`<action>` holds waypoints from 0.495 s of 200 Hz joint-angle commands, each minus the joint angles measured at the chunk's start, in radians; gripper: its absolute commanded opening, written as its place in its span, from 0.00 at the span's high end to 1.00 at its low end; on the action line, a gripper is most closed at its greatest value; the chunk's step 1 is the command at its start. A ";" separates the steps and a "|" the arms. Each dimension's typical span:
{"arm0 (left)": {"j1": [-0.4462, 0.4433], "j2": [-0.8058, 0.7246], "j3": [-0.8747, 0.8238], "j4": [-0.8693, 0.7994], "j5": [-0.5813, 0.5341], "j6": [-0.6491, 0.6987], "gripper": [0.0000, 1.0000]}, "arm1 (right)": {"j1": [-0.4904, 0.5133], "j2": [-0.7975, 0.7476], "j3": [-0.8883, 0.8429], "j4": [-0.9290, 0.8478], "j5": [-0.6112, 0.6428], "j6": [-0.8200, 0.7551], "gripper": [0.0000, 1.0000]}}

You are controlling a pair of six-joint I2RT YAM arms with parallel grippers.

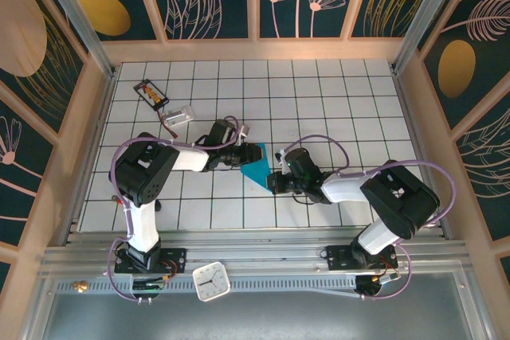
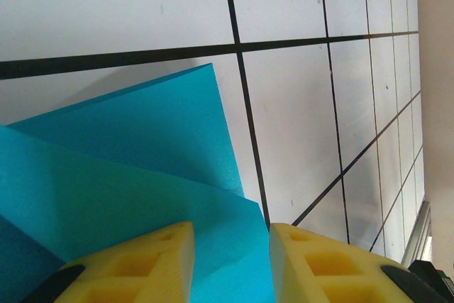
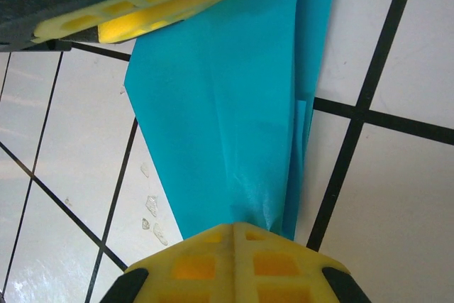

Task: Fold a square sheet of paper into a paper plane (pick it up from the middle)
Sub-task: Fourth fold the wing at the center of the table.

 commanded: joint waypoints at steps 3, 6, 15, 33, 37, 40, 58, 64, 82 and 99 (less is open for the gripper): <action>0.008 0.057 -0.011 -0.108 -0.073 0.032 0.66 | 0.001 0.012 -0.028 -0.053 0.005 -0.025 0.94; 0.008 0.057 -0.011 -0.108 -0.072 0.033 0.66 | 0.001 0.012 -0.030 -0.055 0.005 -0.025 0.94; 0.008 0.056 -0.012 -0.108 -0.073 0.034 0.66 | 0.000 0.010 -0.036 -0.060 0.005 -0.025 0.94; 0.008 0.057 -0.010 -0.110 -0.076 0.034 0.66 | 0.005 0.000 -0.048 -0.068 0.005 -0.025 0.95; 0.008 0.057 -0.010 -0.110 -0.075 0.035 0.66 | 0.006 -0.002 -0.050 -0.071 0.005 -0.025 0.95; 0.008 0.056 -0.009 -0.110 -0.076 0.034 0.66 | 0.006 -0.002 -0.051 -0.072 0.005 -0.025 0.95; 0.008 0.057 -0.008 -0.112 -0.076 0.034 0.66 | 0.009 -0.013 -0.058 -0.085 0.008 -0.025 0.95; 0.008 0.056 -0.008 -0.112 -0.076 0.035 0.66 | 0.010 -0.017 -0.062 -0.086 0.009 -0.025 0.96; 0.008 0.055 -0.007 -0.113 -0.080 0.035 0.66 | 0.018 -0.030 -0.067 -0.101 0.015 -0.024 0.96; 0.008 0.056 -0.007 -0.117 -0.081 0.038 0.66 | 0.030 -0.045 -0.073 -0.117 0.022 -0.022 0.96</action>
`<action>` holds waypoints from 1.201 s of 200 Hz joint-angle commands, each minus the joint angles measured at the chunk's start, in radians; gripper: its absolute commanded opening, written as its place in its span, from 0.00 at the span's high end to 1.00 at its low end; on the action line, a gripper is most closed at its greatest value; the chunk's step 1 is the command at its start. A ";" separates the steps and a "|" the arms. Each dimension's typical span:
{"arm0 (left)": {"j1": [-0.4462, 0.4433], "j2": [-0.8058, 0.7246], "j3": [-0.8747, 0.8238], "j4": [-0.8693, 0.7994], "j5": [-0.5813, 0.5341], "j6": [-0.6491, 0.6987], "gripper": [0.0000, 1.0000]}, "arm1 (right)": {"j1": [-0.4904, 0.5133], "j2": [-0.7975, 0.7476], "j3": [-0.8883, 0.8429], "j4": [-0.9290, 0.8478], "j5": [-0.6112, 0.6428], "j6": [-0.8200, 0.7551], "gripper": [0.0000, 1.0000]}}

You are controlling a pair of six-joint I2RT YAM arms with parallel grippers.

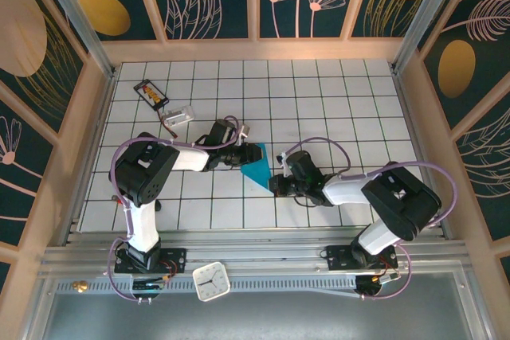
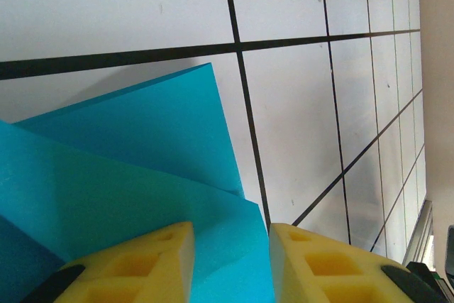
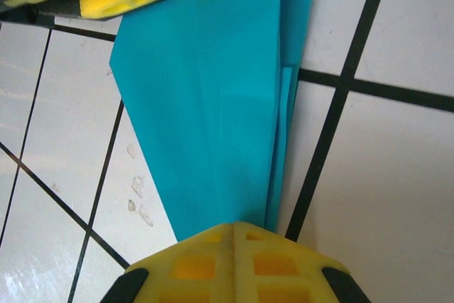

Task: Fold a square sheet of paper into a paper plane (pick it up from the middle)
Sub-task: Fourth fold the wing at the center of the table.

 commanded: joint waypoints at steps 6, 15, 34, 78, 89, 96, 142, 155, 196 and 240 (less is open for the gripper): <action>0.008 0.055 -0.012 -0.107 -0.082 0.032 0.66 | 0.028 -0.031 -0.041 -0.122 0.015 -0.017 0.97; 0.008 0.055 -0.012 -0.108 -0.083 0.033 0.66 | 0.035 -0.038 -0.045 -0.130 0.018 -0.015 0.97; 0.008 0.055 -0.014 -0.109 -0.084 0.034 0.66 | 0.046 -0.050 -0.051 -0.146 0.027 -0.011 0.97; 0.008 0.053 -0.012 -0.114 -0.086 0.038 0.66 | 0.031 -0.123 -0.022 -0.216 0.061 -0.033 0.98; 0.008 0.055 -0.012 -0.111 -0.084 0.037 0.66 | 0.024 -0.145 -0.004 -0.225 0.058 -0.038 0.98; 0.008 0.055 -0.012 -0.111 -0.083 0.037 0.66 | 0.020 -0.155 0.007 -0.227 0.055 -0.038 0.98; 0.008 0.057 -0.009 -0.111 -0.079 0.037 0.65 | 0.009 -0.153 0.089 -0.195 0.035 -0.042 0.98; 0.007 0.057 -0.010 -0.110 -0.079 0.037 0.66 | 0.004 -0.116 0.113 -0.182 0.019 -0.048 0.98; 0.008 0.057 -0.008 -0.110 -0.078 0.035 0.65 | 0.003 0.000 0.142 -0.133 -0.036 -0.065 0.98; 0.008 0.056 -0.008 -0.114 -0.076 0.036 0.65 | 0.004 0.053 0.136 -0.157 -0.050 -0.088 0.98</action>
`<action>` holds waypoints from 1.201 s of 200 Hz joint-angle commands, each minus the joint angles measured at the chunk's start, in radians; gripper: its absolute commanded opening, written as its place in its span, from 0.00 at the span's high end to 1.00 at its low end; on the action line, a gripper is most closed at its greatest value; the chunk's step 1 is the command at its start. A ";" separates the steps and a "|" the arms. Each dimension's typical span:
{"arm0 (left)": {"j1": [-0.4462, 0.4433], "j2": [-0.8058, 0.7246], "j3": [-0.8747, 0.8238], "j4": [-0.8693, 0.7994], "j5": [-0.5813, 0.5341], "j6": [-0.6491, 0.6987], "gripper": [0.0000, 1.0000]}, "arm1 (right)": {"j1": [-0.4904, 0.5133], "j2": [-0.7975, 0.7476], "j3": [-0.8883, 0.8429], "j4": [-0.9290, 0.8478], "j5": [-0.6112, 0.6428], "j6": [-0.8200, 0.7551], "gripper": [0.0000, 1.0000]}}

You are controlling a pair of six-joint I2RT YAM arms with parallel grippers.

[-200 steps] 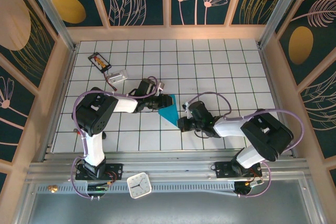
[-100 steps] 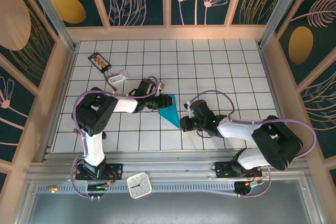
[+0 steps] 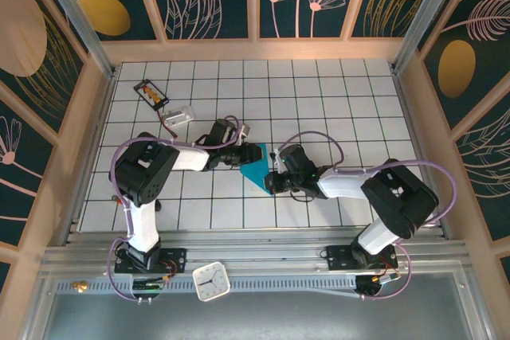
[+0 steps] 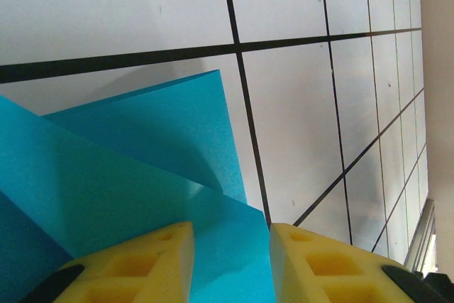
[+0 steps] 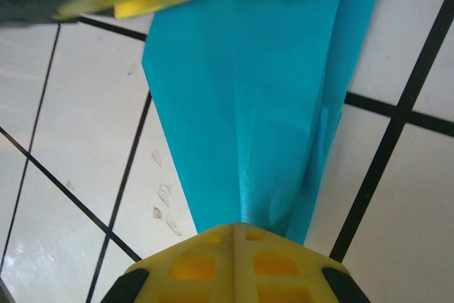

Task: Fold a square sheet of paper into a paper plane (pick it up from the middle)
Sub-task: Fourth fold the wing at the center of the table.

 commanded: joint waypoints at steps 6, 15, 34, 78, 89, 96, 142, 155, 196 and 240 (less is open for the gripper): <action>0.008 0.055 -0.013 -0.108 -0.074 0.030 0.65 | -0.005 0.021 0.006 -0.009 -0.021 -0.038 0.98; 0.008 0.053 -0.012 -0.108 -0.074 0.031 0.65 | -0.007 0.019 -0.002 -0.019 -0.020 -0.043 0.98; 0.008 0.054 -0.010 -0.109 -0.076 0.034 0.65 | -0.008 0.015 -0.011 -0.050 -0.017 -0.055 0.98; 0.008 0.056 -0.008 -0.117 -0.082 0.040 0.65 | -0.008 -0.016 -0.037 -0.108 -0.020 -0.073 0.99; 0.008 0.056 -0.008 -0.119 -0.083 0.040 0.65 | -0.008 -0.020 -0.043 -0.116 -0.023 -0.075 0.99; 0.009 0.057 -0.007 -0.120 -0.083 0.041 0.65 | -0.010 -0.020 -0.045 -0.122 -0.025 -0.075 0.99; 0.008 0.057 -0.005 -0.128 -0.090 0.047 0.65 | -0.008 -0.040 -0.068 -0.150 -0.049 -0.076 1.00; 0.008 0.058 -0.004 -0.129 -0.089 0.047 0.65 | -0.004 -0.043 -0.068 -0.172 -0.051 -0.082 1.00; 0.008 0.054 -0.004 -0.131 -0.089 0.048 0.65 | -0.012 -0.119 -0.077 -0.240 -0.017 -0.087 1.00; 0.008 0.055 -0.006 -0.130 -0.088 0.049 0.65 | -0.017 -0.154 0.019 -0.240 -0.004 -0.071 1.00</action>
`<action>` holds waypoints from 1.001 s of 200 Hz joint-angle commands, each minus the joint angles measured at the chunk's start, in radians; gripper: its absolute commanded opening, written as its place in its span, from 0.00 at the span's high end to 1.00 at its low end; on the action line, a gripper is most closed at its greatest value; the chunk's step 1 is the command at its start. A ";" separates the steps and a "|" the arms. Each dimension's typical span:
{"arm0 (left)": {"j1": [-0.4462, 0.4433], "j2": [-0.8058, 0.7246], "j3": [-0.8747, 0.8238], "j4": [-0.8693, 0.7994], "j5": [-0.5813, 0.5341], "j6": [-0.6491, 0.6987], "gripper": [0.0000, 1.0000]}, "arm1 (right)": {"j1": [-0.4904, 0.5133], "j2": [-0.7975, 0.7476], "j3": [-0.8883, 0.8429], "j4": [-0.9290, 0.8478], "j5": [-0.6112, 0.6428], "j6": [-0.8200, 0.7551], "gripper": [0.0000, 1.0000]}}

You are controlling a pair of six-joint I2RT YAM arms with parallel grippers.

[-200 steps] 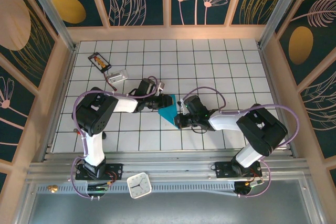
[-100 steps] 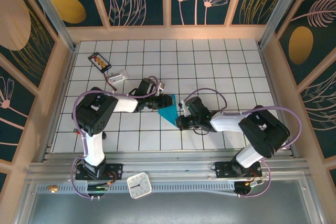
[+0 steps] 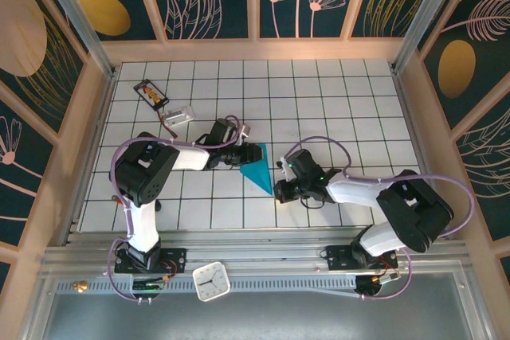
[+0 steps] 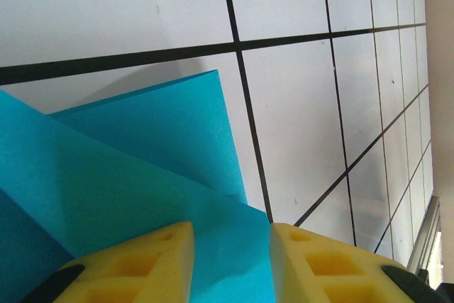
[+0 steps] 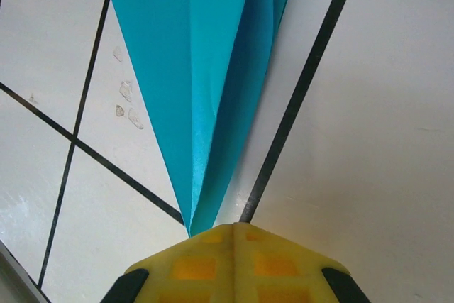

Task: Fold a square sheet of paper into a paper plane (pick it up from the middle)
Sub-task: Fourth fold the wing at the center of the table.

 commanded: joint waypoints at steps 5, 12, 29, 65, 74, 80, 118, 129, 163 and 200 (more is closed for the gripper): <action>0.009 0.055 -0.016 -0.110 -0.085 0.029 0.65 | -0.002 -0.018 0.075 -0.035 0.019 -0.002 1.00; 0.009 0.057 -0.014 -0.110 -0.084 0.028 0.65 | 0.001 -0.016 0.088 -0.031 0.024 -0.001 1.00; 0.009 0.059 -0.013 -0.106 -0.083 0.027 0.65 | 0.006 -0.009 0.112 -0.011 0.016 0.002 1.00; 0.009 0.060 -0.012 -0.105 -0.080 0.025 0.65 | 0.030 0.089 0.156 0.026 -0.025 -0.002 1.00; 0.009 0.059 -0.013 -0.105 -0.080 0.026 0.65 | 0.030 0.115 0.163 0.032 -0.032 -0.006 1.00; 0.010 0.060 -0.013 -0.106 -0.080 0.025 0.65 | 0.031 0.131 0.168 0.034 -0.033 -0.012 1.00; 0.009 0.061 -0.012 -0.105 -0.081 0.025 0.65 | 0.018 0.196 0.165 0.034 -0.042 -0.051 1.00; 0.009 0.060 -0.012 -0.105 -0.080 0.027 0.65 | 0.014 0.203 0.149 0.037 -0.046 -0.052 1.00; 0.009 0.065 -0.008 -0.108 -0.081 0.028 0.65 | 0.012 0.188 0.083 0.045 -0.060 -0.031 1.00; 0.009 0.068 -0.010 -0.112 -0.088 0.033 0.65 | 0.012 0.138 -0.001 0.069 -0.084 0.022 1.00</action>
